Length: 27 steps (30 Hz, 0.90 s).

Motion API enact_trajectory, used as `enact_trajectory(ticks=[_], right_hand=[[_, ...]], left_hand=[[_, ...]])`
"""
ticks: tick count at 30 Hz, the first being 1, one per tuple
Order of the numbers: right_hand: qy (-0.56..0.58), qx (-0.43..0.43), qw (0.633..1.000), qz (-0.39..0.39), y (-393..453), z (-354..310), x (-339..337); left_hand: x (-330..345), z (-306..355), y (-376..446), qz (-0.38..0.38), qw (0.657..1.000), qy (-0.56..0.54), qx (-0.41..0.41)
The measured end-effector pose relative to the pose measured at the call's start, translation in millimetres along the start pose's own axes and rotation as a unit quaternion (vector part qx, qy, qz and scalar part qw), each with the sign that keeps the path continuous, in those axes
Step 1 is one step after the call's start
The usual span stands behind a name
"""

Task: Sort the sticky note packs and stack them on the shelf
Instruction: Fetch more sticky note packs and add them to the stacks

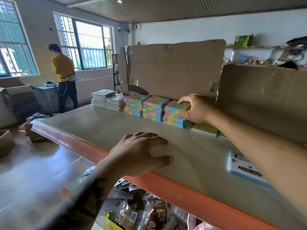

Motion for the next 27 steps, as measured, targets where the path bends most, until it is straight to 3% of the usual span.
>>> enact_trajectory(ticks=[8,17,23,27], right_hand=[[0.003,-0.035,0.997,-0.068,-108,2,-51],[0.008,0.05,0.984,-0.169,-198,45,-84],[0.096,0.034,0.991,-0.084,-212,59,-78],[0.257,0.019,0.964,-0.069,-214,49,-77]], left_hand=[[-9,24,6,0.0,0.999,0.013,0.035],[-10,122,15,0.048,0.985,-0.048,0.156],[-3,125,20,0.062,0.981,-0.103,0.155],[1,122,21,0.116,0.968,-0.145,0.17]])
Point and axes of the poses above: each hand's wrist, its own y-axis towards the middle knuckle, its own x-axis out of the palm, z = x × y, the point moved 1 cm from there along y, towards the middle knuckle, and after that the axes turned 12 degrees about y, right-handed, at the moved point
